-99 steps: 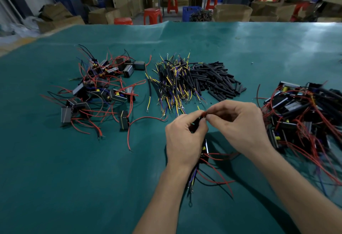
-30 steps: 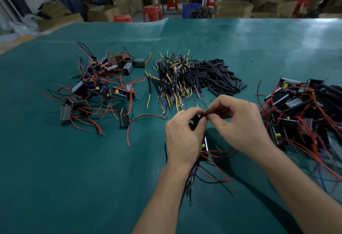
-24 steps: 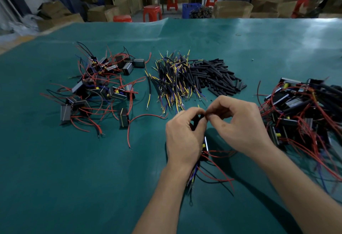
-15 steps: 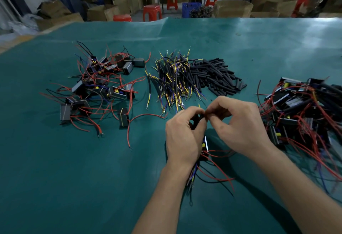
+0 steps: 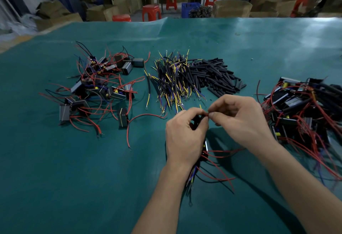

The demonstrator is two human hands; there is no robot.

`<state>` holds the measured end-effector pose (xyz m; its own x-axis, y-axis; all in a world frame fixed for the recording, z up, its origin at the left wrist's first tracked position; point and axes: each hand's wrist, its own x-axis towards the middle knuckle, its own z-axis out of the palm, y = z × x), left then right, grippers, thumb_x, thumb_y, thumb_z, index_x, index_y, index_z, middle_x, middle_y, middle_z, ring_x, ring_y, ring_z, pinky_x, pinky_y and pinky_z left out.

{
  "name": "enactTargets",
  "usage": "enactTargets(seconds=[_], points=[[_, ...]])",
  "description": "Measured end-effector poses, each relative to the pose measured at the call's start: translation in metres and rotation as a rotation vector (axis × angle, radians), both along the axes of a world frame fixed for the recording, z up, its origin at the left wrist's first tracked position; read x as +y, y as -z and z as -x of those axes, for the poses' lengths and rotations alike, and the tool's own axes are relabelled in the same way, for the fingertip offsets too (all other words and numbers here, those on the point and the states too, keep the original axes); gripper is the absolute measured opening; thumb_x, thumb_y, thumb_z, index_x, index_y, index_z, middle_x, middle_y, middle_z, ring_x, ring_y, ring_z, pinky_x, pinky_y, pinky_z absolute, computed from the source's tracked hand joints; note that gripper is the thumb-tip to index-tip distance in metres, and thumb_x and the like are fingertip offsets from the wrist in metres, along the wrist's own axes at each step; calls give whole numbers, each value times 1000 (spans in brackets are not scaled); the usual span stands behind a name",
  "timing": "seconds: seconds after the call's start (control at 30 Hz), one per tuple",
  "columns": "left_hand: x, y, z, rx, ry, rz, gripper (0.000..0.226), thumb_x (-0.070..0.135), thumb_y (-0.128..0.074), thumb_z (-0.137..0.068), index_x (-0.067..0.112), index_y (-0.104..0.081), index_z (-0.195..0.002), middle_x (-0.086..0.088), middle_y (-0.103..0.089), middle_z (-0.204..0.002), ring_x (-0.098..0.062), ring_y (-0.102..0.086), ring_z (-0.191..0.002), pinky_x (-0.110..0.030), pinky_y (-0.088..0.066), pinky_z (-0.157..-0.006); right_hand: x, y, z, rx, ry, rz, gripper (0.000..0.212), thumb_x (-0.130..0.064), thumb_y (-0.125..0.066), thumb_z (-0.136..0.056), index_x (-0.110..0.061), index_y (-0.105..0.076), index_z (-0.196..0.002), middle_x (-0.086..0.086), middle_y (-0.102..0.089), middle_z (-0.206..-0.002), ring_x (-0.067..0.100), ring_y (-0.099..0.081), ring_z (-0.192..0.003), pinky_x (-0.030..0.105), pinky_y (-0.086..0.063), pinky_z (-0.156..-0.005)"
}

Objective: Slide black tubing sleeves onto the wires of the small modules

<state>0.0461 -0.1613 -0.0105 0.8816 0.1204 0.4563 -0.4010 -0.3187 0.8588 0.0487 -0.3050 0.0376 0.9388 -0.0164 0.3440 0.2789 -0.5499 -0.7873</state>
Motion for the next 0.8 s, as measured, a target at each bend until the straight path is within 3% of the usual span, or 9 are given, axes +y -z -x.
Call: enactTargets(seconds=[0.13, 0.33, 0.43, 0.53, 0.7, 0.8], points=[[0, -2, 2, 24, -2, 36, 6, 26, -73, -82, 26, -75, -88, 12, -72, -78, -11, -68, -76, -38, -55, -73, 1, 1, 2, -46, -13, 24, 22, -5, -77, -81, -26, -71, -75, -10, -72, -69, 10, -70, -65, 35, -60, -70], [1, -5, 2, 70, 20, 96, 4, 18, -74, -84, 21, -76, -85, 14, -71, -74, -1, -64, -69, -21, -49, -68, -3, 3, -2, 45, -27, -97, 22, -5, -78, -83, -26, -72, -79, -3, -75, -73, 16, -74, -70, 44, -62, -79], [0, -6, 2, 90, 24, 97, 6, 15, -75, -84, 21, -76, -84, 15, -71, -72, 0, -63, -67, -21, -49, -67, -4, 1, -1, 22, -58, -64, 21, -5, -79, -84, -25, -73, -80, -3, -75, -75, 15, -74, -72, 45, -62, -79], [1, -6, 3, 93, 27, 98, 6, 16, -75, -84, 22, -76, -85, 14, -72, -73, -3, -65, -69, -26, -52, -69, -4, -2, 1, -32, -90, 9, 19, -5, -78, -86, -24, -73, -83, -7, -74, -76, 12, -72, -72, 39, -61, -77], [1, -5, 3, 87, 44, 86, 8, 20, -71, -83, 24, -76, -87, 14, -73, -76, -2, -66, -72, -27, -54, -71, -1, -3, 5, -162, -78, 144, 19, -2, -77, -84, -21, -73, -83, -13, -71, -72, 8, -69, -72, 18, -54, -71], [1, -3, 3, 64, 41, 48, 10, 21, -70, -82, 23, -78, -88, 9, -74, -81, -8, -69, -78, -35, -56, -75, 2, -4, 7, -212, -54, 220, 17, -1, -75, -82, -17, -72, -82, -11, -69, -71, 8, -67, -70, 18, -53, -69]])
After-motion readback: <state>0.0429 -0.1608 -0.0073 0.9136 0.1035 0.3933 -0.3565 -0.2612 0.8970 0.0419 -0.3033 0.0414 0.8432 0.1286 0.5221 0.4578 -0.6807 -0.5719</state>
